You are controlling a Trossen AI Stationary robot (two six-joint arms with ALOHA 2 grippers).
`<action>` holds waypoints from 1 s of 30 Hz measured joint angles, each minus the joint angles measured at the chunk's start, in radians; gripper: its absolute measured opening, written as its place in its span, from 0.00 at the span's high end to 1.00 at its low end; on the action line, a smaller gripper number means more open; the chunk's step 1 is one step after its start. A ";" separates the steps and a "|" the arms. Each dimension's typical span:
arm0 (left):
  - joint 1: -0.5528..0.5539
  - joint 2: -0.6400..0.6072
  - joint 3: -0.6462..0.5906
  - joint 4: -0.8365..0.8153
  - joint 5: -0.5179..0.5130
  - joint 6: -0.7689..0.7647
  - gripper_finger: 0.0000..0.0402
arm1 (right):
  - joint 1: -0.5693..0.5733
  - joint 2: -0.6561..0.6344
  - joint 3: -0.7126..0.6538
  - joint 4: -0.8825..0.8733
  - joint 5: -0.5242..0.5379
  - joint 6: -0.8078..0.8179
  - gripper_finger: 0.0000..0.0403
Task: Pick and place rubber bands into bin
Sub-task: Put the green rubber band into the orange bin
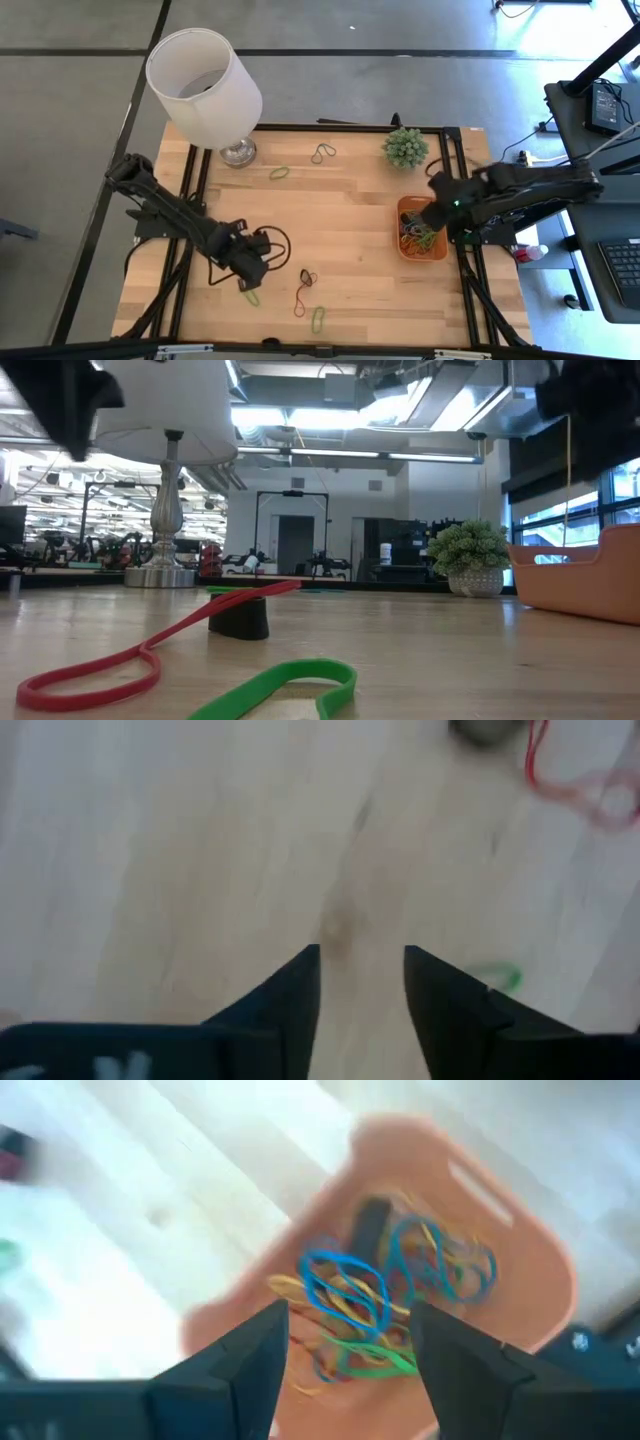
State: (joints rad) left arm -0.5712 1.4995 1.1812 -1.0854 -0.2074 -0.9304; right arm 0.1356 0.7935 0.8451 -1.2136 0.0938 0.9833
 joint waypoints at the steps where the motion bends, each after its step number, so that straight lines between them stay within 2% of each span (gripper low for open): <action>1: -0.008 0.010 0.000 -0.010 0.020 0.000 0.64 | 0.000 -0.006 0.032 0.001 0.010 -0.008 0.48; 4: -0.039 0.043 -0.009 -0.016 0.058 0.028 0.58 | 0.000 -0.013 0.125 0.022 0.042 -0.031 0.50; 9: -0.119 0.087 -0.070 0.087 0.072 0.068 0.55 | 0.000 -0.011 0.225 0.107 0.076 -0.104 0.51; 14: -0.182 0.151 -0.110 0.200 0.072 0.085 0.56 | 0.000 -0.009 0.230 0.267 0.072 -0.213 0.51; 21: -0.222 0.290 -0.118 0.223 0.136 0.169 0.61 | 0.000 0.021 0.227 0.298 0.071 -0.252 0.51; 25: -0.221 0.351 -0.111 0.222 0.190 0.190 0.69 | 0.000 0.048 0.226 0.299 0.071 -0.252 0.51; 30: -0.202 0.346 -0.099 0.232 0.207 0.212 0.95 | 0.000 0.096 0.226 0.330 0.071 -0.267 0.51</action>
State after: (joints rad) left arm -0.7736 1.8454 1.0819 -0.8538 -0.0003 -0.7180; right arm 0.1356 0.8896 1.0706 -0.8841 0.1650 0.7159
